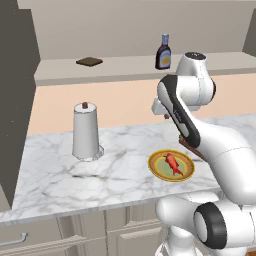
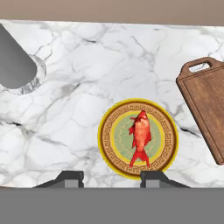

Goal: Pick the fish from the plate and place it on the cutting board. Then pick the condiment bottle from the cabinet and place it next to the cutting board.

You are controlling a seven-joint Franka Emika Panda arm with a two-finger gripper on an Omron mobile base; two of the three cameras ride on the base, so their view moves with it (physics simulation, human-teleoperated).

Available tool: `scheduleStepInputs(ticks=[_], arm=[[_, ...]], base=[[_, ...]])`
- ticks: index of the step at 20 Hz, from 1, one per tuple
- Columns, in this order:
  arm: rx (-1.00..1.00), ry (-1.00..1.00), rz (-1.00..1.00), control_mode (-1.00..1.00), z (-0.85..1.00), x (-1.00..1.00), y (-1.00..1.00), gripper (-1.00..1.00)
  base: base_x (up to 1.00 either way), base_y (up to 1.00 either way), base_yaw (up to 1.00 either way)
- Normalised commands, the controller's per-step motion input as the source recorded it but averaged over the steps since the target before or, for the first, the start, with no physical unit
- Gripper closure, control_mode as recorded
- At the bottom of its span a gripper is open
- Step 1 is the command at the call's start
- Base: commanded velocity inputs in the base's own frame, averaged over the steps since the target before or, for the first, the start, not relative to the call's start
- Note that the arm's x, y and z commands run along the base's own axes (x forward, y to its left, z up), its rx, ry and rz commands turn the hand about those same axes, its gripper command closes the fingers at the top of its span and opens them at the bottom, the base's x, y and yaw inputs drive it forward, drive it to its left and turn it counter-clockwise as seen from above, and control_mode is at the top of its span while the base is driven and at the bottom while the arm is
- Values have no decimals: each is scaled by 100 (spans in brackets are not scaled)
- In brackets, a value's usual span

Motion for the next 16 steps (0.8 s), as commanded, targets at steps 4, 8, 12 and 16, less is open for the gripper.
scheduleStepInputs(ticks=[4,8,12,16], arm=[[0,0,0,-100,-3,-5,-1,-100],[0,0,0,-100,-18,-11,-6,-100],[0,0,0,-100,-23,-9,-8,-100],[0,0,0,-100,-26,-10,-12,-100]], base=[[0,0,0],[0,0,0],[0,0,0],[0,0,0]])
